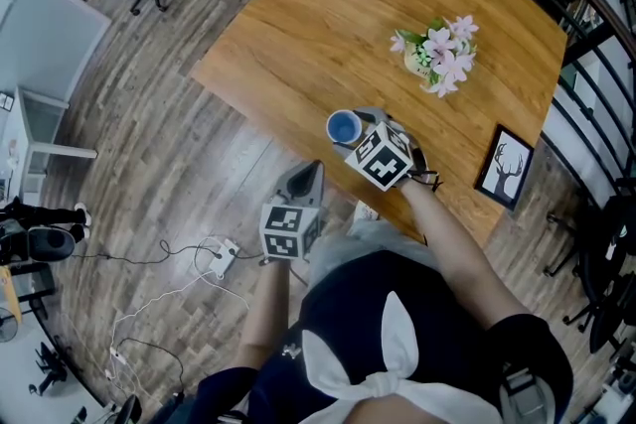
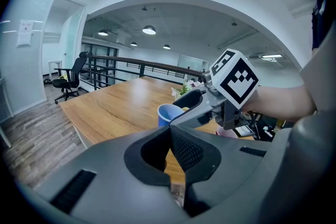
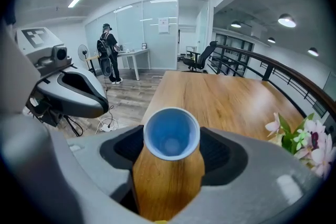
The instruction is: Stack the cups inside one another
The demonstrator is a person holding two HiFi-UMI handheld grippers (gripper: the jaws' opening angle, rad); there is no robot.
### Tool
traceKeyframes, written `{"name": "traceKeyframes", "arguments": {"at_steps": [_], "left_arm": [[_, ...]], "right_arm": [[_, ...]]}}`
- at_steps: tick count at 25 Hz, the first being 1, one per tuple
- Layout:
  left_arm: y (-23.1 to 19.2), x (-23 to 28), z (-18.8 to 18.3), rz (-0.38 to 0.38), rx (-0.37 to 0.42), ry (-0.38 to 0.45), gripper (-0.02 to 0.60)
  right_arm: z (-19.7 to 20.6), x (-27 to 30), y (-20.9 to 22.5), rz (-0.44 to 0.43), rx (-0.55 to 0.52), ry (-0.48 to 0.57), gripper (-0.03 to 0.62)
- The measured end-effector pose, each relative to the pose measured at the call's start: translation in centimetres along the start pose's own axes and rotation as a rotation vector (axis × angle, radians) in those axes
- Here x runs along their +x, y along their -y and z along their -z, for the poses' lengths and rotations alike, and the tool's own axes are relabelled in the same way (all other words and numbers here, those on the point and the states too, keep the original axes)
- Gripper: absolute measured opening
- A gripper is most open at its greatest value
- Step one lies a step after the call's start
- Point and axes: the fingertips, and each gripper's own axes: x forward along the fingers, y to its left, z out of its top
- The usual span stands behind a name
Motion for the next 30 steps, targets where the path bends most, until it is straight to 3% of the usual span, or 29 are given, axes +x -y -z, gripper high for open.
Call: {"name": "traceKeyframes", "arguments": {"at_steps": [17,30], "left_arm": [[2.9,-2.2,-2.6,0.027,0.070,0.004,0.017],[4.4,-2.8,-3.0,0.082,0.111,0.020,0.017]], "right_arm": [[-5.3,-9.0,-1.0,0.072,0.002,0.166,0.328],[-4.9,-12.7,-1.2,0.124,0.058,0.215,0.328]]}}
